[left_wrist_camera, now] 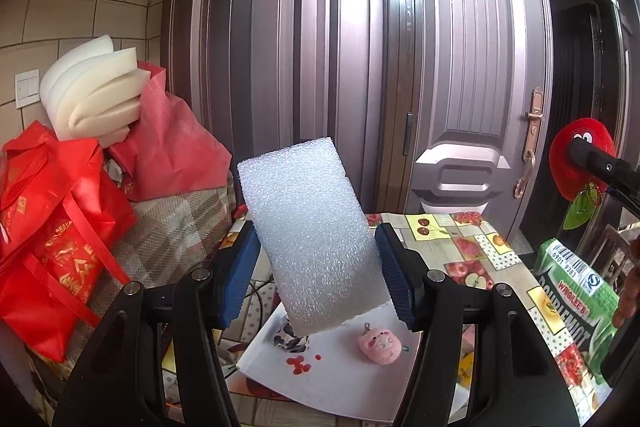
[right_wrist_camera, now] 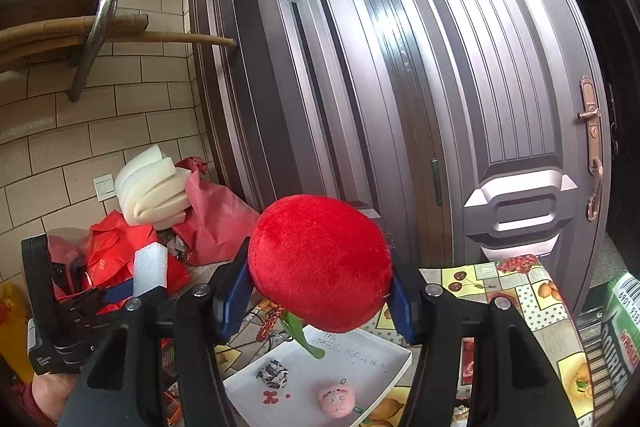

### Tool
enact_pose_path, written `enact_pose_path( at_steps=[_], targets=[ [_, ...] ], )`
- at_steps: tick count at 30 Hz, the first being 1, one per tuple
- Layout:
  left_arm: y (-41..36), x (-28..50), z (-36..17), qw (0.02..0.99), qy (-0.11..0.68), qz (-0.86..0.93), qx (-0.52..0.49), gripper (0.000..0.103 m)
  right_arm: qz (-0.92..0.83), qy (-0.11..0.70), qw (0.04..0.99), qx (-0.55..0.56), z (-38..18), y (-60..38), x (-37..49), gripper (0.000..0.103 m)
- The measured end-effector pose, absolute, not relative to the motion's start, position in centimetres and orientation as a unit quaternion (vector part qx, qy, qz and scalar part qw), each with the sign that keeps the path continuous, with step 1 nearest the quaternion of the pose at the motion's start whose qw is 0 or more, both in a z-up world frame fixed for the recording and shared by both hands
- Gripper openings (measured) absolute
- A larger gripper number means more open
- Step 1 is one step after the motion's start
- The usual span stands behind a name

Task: Organize soft objects
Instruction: 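Lower the foam block and apple plush into the white box and release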

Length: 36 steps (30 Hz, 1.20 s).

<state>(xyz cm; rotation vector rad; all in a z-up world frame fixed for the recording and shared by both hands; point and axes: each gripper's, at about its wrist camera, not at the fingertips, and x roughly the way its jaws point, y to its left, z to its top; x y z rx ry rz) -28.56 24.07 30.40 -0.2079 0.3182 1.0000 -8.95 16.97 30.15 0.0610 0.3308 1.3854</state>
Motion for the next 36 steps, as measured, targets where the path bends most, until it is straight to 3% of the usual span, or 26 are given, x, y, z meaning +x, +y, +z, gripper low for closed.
enact_pose_path(
  at_steps=[10, 23, 31, 34, 36],
  targets=[
    [28.6, -26.9, 25.8, 0.852, 0.188, 0.466, -0.144, 0.06, 0.639, 0.233, 0.733, -0.019, 24.9, 23.3, -8.7, 0.06],
    [35.0, -23.5, 12.1, 0.81, 0.32, 0.42, -0.255, 0.06, 0.57, 0.409, 0.706, -0.095, 11.3, 32.9, -6.2, 0.06],
    [36.5, -22.6, 8.5, 0.796, 0.341, 0.409, -0.287, 0.06, 0.556, 0.421, 0.707, -0.115, 8.2, 34.7, -5.8, 0.062],
    [37.0, -22.7, 8.0, 0.791, 0.342, 0.417, -0.289, 0.067, 0.552, 0.425, 0.709, -0.108, 7.6, 35.1, -5.3, 0.067],
    [37.1, -22.8, 7.9, 0.788, 0.343, 0.427, -0.282, 0.094, 0.553, 0.43, 0.706, -0.104, 7.2, 35.2, -5.1, 0.084]
  ],
)
